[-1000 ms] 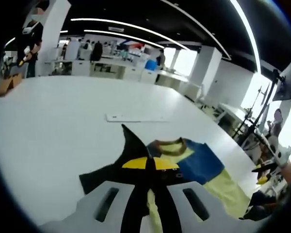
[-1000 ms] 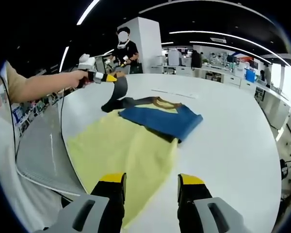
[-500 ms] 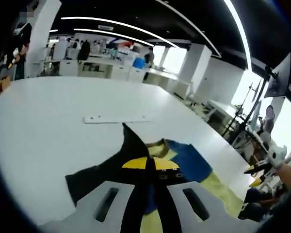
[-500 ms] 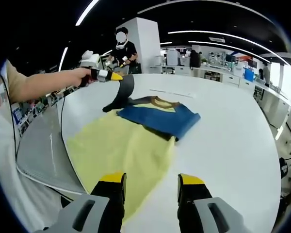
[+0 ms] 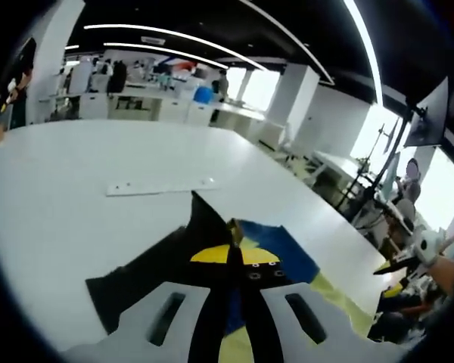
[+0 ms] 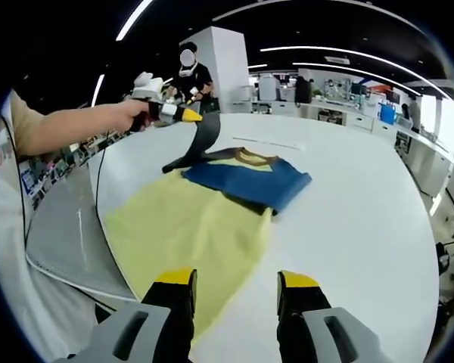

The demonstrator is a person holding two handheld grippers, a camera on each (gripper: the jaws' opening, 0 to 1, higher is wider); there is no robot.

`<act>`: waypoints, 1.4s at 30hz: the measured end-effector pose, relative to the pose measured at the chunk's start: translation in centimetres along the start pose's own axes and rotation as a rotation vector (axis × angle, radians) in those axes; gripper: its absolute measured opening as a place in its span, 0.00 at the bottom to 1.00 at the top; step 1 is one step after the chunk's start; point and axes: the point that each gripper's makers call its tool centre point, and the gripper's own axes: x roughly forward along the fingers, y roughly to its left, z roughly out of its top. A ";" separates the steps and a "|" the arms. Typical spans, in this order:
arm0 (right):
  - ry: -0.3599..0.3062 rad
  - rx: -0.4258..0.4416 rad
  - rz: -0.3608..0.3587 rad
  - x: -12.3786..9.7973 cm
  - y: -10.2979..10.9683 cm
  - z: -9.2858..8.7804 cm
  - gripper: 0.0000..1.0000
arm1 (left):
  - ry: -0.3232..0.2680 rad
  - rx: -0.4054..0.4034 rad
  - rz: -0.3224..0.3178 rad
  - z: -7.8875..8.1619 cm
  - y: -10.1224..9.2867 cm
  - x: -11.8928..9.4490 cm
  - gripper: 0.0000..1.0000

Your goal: Fold the garment on the visible template until the final outline fits inside the template.

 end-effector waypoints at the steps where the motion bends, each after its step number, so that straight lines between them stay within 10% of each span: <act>1: 0.000 0.000 -0.002 -0.1 0.0 0.0 0.40 | 0.001 0.001 -0.006 0.1 -0.3 0.3 0.00; 42: 0.004 0.029 -0.010 -1.1 -0.7 -1.2 0.40 | 0.110 0.095 -0.167 -1.2 -10.6 8.5 0.00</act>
